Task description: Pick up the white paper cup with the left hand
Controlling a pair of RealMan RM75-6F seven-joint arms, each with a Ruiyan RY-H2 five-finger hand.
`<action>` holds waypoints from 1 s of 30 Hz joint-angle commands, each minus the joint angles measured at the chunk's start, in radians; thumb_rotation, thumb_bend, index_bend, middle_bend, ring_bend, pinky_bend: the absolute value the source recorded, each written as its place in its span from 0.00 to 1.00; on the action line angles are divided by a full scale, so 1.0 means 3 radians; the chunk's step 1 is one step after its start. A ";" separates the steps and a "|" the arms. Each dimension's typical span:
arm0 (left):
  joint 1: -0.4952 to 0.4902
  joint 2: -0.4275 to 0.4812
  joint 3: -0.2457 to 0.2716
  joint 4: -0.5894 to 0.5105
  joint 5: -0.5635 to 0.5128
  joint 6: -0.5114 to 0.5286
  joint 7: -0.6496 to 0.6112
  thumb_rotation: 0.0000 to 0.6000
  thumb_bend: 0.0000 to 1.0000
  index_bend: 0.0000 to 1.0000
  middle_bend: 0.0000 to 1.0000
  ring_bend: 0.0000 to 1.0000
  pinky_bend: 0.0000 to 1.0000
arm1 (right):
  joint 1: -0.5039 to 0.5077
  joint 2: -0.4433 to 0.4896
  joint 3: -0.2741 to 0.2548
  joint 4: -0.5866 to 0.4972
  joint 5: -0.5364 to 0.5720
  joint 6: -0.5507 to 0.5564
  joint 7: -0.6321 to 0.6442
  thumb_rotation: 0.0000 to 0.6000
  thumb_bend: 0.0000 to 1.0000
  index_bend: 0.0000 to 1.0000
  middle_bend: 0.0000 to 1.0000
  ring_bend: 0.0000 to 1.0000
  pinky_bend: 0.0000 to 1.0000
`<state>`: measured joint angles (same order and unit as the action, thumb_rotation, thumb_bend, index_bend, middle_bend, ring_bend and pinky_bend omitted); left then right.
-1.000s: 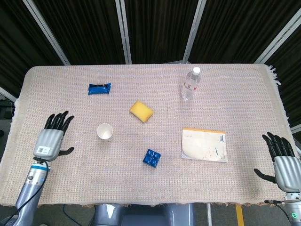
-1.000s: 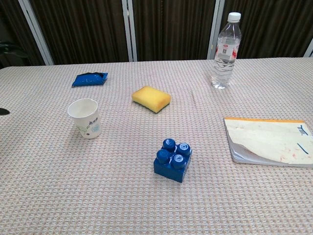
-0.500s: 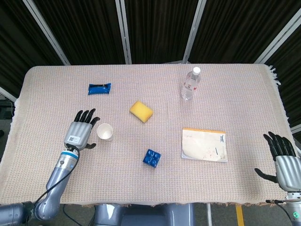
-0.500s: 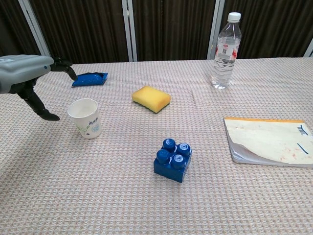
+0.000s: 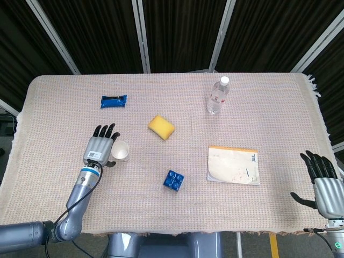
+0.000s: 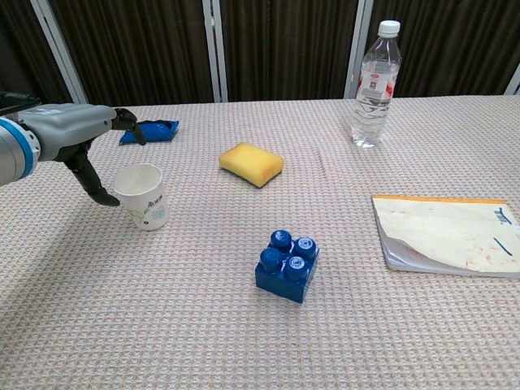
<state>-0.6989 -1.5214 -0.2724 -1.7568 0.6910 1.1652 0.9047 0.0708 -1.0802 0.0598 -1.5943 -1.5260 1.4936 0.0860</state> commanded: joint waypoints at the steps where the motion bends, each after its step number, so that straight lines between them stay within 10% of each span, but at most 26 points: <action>1: -0.0075 -0.0030 -0.0018 0.0038 -0.0101 -0.0027 0.0017 1.00 0.07 0.21 0.00 0.00 0.00 | 0.0000 0.0000 0.0002 0.0002 0.0004 -0.0002 0.0003 1.00 0.00 0.00 0.00 0.00 0.00; 19: -0.0385 -0.0281 0.0061 0.0423 -0.0516 -0.0032 0.0041 1.00 0.07 0.32 0.00 0.00 0.00 | 0.0015 -0.0009 0.0001 0.0005 0.0019 -0.0039 -0.0003 1.00 0.00 0.00 0.00 0.00 0.00; 30: -0.0219 -0.0196 0.0147 0.0233 -0.0096 -0.0072 -0.0597 1.00 0.10 0.40 0.00 0.00 0.00 | 0.0012 -0.0012 -0.0006 -0.0003 0.0006 -0.0030 -0.0024 1.00 0.00 0.00 0.00 0.00 0.00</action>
<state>-0.7847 -1.5912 -0.2341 -1.6611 0.6276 1.1501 0.7759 0.0743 -1.0838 0.0582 -1.5951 -1.5241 1.4844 0.0788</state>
